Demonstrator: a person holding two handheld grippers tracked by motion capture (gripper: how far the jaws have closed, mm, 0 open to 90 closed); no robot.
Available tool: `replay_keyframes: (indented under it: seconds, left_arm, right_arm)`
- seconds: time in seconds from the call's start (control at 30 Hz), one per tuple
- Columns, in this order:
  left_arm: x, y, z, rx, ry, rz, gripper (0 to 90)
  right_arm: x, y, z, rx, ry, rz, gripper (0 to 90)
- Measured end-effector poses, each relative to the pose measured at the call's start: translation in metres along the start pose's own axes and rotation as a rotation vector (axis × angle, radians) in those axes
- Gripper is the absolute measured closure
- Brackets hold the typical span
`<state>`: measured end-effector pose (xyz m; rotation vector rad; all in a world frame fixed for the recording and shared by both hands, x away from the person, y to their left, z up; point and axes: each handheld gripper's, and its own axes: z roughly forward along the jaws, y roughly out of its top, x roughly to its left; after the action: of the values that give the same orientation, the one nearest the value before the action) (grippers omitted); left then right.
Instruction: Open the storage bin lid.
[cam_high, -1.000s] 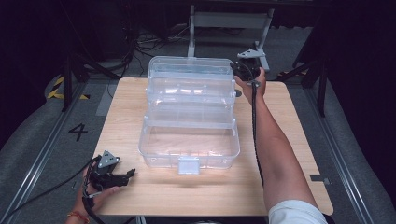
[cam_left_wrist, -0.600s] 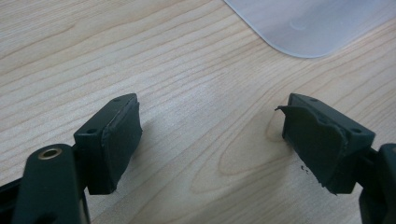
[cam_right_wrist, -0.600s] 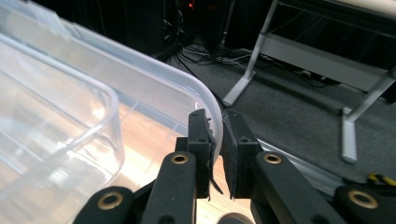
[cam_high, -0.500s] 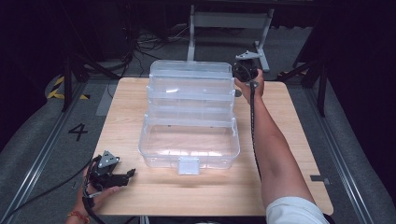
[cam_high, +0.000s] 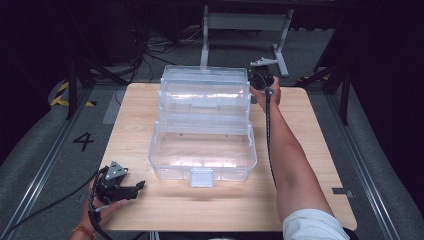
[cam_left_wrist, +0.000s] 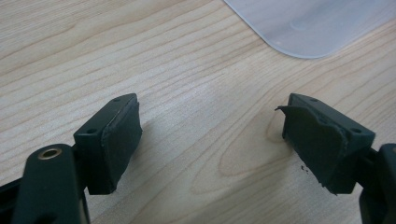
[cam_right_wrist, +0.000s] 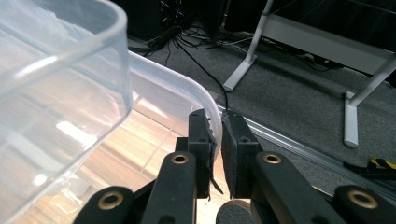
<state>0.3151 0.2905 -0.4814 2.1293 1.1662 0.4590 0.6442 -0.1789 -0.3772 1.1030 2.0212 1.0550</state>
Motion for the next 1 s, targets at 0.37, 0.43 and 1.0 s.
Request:
replay_keyframes:
  seconds: [0.37,0.43,1.0]
  left_arm:
    - [0.0,0.0,0.0,-0.005,0.003,0.001,20.0]
    - [0.0,0.0,0.001,-0.006,0.003,0.0,20.0]
    - [0.0,0.0,0.0,-0.005,0.003,0.002,20.0]
  right_arm:
    - [-0.002,0.0,-0.004,-0.011,0.013,0.005,84.3]
    - [-0.003,0.002,-0.007,-0.01,0.013,-0.008,85.6]
    - [0.002,0.003,-0.024,-0.004,0.004,-0.059,83.2]
